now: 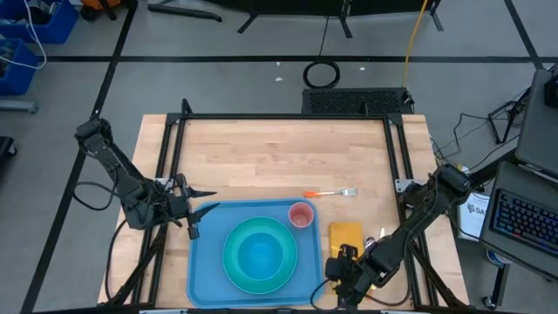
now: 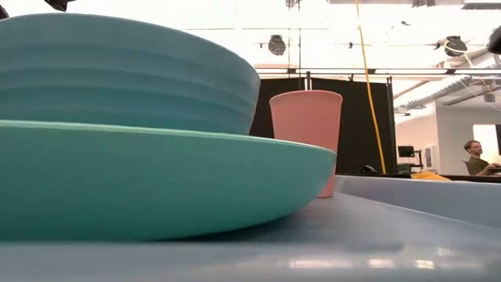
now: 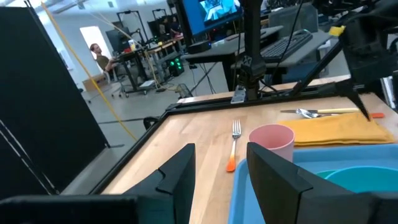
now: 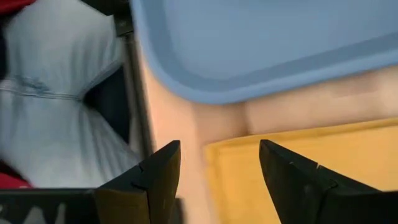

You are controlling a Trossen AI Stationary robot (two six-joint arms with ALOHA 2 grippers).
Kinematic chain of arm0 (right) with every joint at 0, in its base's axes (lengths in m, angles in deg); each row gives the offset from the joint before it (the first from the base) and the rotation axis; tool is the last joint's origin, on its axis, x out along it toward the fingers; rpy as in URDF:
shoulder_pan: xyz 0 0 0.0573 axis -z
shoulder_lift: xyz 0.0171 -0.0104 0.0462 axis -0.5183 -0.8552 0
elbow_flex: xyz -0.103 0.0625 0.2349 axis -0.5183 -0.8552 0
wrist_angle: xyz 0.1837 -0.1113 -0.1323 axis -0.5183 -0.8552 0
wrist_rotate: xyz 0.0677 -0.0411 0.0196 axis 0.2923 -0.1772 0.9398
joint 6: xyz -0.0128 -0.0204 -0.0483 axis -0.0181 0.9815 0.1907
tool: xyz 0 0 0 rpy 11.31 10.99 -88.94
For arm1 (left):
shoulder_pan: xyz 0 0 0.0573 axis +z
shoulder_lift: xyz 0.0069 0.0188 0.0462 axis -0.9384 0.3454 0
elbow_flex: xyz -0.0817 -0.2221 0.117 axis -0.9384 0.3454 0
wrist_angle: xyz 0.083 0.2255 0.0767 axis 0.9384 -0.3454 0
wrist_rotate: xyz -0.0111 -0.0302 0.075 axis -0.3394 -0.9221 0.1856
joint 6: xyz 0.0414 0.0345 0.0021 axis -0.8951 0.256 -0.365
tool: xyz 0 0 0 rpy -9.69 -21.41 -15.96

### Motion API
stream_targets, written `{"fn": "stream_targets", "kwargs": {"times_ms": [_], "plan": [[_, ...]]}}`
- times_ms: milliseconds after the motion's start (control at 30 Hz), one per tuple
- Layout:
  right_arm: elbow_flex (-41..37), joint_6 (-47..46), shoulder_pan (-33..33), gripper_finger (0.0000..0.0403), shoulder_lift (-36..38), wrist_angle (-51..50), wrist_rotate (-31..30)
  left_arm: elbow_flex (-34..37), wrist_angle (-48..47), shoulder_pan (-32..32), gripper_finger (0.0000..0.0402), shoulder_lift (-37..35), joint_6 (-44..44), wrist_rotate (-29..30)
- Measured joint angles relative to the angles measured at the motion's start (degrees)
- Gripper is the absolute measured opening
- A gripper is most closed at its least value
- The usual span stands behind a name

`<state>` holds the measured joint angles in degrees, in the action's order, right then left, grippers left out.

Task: Set up tray
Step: Put the yellow table napkin on the serving tray to the left of the light blue plate

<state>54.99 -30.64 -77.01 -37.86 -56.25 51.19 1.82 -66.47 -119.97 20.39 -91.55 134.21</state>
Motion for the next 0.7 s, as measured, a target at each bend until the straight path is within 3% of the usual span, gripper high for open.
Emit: {"fn": "stream_targets", "kwargs": {"times_ms": [400,700], "plan": [[-0.07,-9.39,-3.03,0.021,-4.11,0.41,4.13,0.0,0.36,0.0,0.015,-0.02,-2.1,-0.01],[-0.02,-10.18,-4.73,0.0197,-8.44,0.66,4.92,0.0,0.87,0.0,0.015,-0.01,-2.38,0.02]]}}
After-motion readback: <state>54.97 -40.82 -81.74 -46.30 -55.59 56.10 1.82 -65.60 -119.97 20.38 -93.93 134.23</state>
